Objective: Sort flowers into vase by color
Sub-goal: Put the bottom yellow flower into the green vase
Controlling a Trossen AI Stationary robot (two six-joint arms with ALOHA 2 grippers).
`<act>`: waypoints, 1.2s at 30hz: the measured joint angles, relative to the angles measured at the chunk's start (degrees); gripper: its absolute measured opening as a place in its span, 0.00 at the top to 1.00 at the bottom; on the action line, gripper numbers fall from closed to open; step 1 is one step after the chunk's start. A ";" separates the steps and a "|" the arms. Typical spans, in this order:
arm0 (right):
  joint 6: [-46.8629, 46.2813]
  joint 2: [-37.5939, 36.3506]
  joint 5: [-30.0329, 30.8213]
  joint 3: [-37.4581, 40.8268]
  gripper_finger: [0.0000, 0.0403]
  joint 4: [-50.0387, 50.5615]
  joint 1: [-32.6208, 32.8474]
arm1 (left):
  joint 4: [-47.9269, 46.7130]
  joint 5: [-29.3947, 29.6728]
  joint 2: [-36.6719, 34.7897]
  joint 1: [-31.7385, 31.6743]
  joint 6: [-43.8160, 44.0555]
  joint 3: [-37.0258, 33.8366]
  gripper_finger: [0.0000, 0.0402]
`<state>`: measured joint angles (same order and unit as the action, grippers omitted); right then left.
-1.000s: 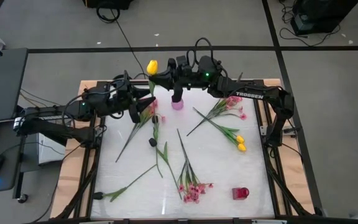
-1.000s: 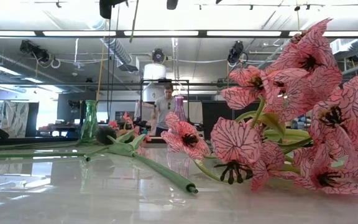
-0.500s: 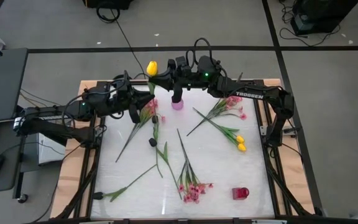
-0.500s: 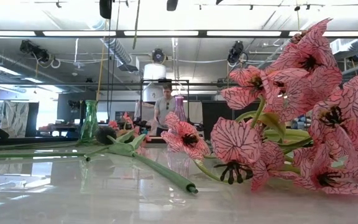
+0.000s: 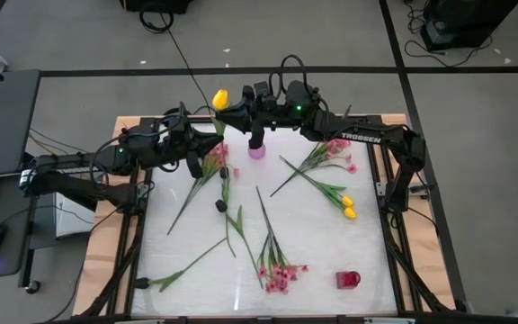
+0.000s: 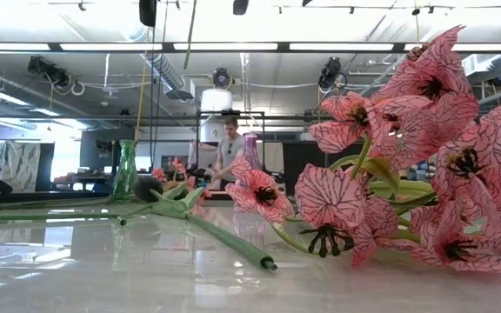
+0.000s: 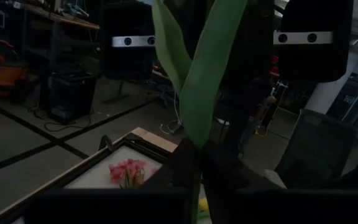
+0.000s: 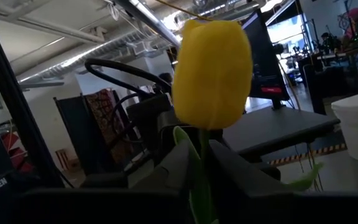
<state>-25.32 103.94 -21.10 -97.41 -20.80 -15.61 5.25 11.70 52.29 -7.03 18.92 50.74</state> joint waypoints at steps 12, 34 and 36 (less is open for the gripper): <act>0.00 -1.52 -2.63 0.00 0.56 0.01 -4.78 | -6.40 8.39 -2.78 0.02 -1.74 -0.04 0.96; 1.30 -5.07 -7.54 0.00 0.51 4.63 -10.89 | -22.76 22.65 -11.85 -17.66 -14.11 -0.04 0.97; 1.48 -5.07 -7.68 0.00 0.51 4.98 -10.89 | -22.81 20.76 -11.73 -20.30 -14.23 -0.06 0.97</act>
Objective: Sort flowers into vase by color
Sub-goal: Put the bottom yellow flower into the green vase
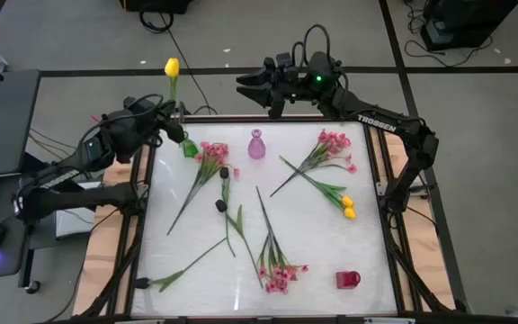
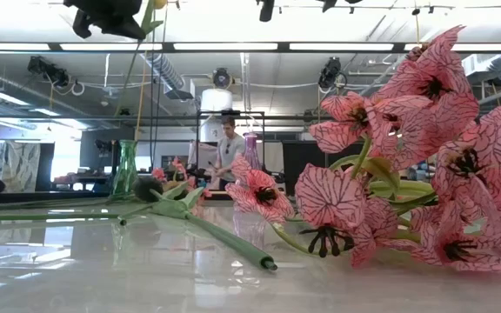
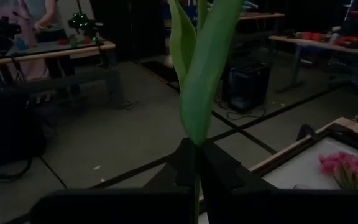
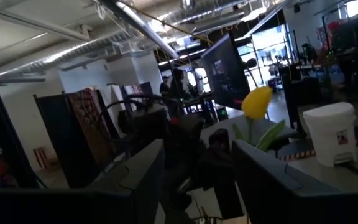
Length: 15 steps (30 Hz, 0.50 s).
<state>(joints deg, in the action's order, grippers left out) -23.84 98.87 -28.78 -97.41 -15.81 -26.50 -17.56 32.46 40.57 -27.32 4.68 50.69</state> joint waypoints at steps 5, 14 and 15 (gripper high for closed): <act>0.05 0.00 -0.01 0.00 0.51 -0.11 0.01 | 0.40 -3.44 0.60 -6.32 -2.12 -0.16 0.97; 0.04 0.00 0.01 0.00 0.51 0.17 0.10 | 5.77 -14.80 2.91 -15.95 -2.74 -0.16 0.97; 0.05 0.00 0.01 0.00 0.51 0.17 0.11 | 6.70 -16.01 3.47 -16.65 -2.86 -0.16 0.97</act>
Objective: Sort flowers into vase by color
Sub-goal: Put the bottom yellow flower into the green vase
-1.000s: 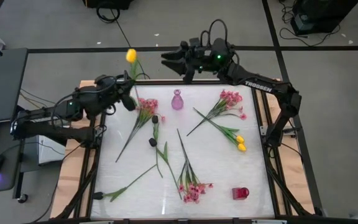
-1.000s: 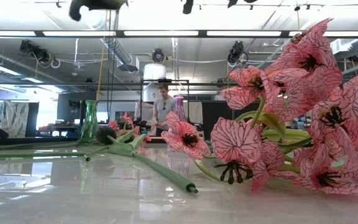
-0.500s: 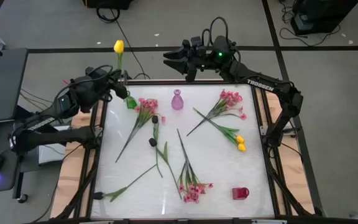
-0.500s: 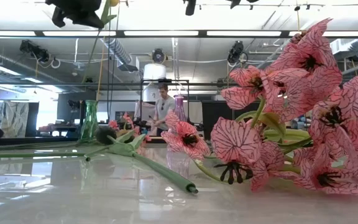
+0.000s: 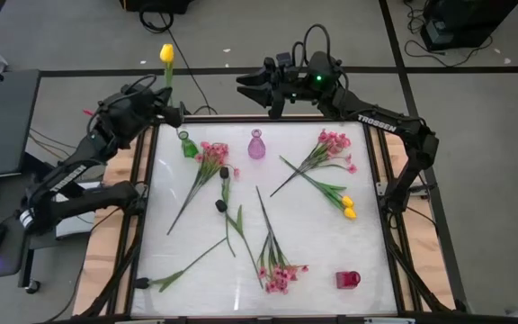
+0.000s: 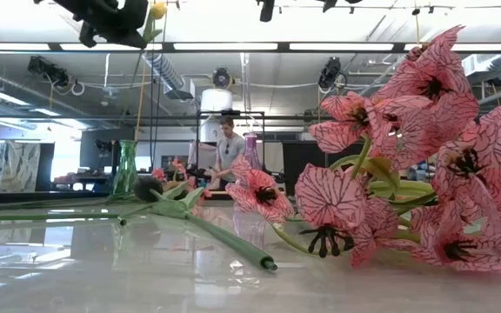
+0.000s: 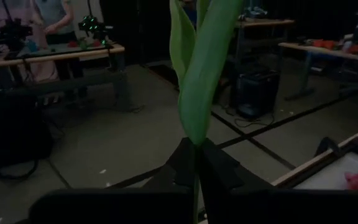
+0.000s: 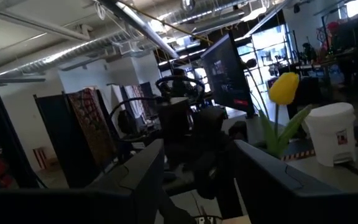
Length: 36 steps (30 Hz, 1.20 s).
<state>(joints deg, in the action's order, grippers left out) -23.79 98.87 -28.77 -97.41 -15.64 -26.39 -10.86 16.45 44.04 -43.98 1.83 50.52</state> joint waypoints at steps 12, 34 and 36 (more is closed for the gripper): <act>-0.17 0.02 -0.94 0.00 0.51 0.47 0.00 | 0.20 -4.89 4.80 -3.84 -0.51 -0.08 0.97; 0.38 0.02 -0.94 0.00 0.51 0.45 0.00 | 3.73 -4.79 4.54 -3.81 1.60 -5.65 0.97; 0.13 0.02 -0.94 0.00 0.51 0.46 0.00 | 4.73 -4.79 4.56 -3.81 1.55 -5.89 0.97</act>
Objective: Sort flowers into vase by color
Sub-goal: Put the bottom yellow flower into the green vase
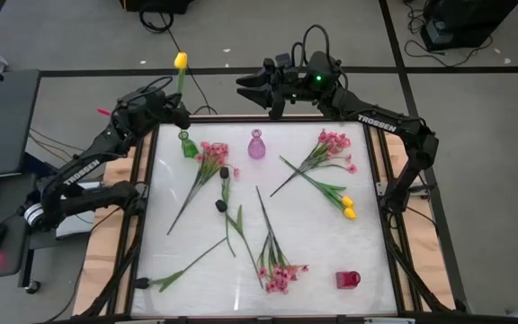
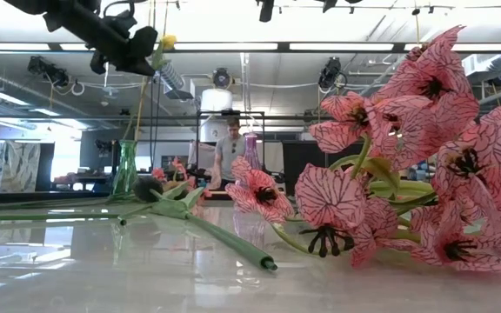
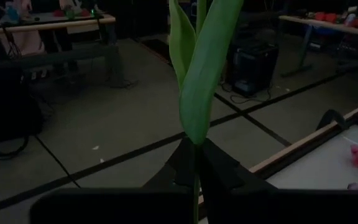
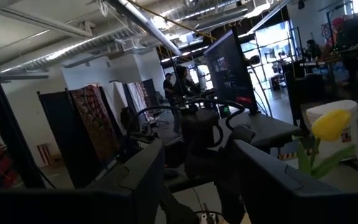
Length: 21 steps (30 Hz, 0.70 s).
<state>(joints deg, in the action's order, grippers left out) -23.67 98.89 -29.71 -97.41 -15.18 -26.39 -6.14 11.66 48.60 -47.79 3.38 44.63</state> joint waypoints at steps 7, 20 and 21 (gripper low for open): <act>-0.12 0.02 0.00 0.00 0.51 1.57 -0.09 | 6.38 -0.01 -0.75 0.00 -0.38 -0.01 0.97; -0.13 0.02 0.09 0.00 0.51 1.62 -0.89 | 1.68 0.01 -1.09 0.11 -1.44 -0.01 0.97; -0.13 0.03 0.07 0.00 0.51 1.62 -0.99 | 1.07 0.02 -1.09 0.10 -1.52 -0.01 0.97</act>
<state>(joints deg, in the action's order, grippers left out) -23.79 98.92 -29.64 -97.41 -13.56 -27.38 -5.07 11.68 47.51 -47.69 1.86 44.62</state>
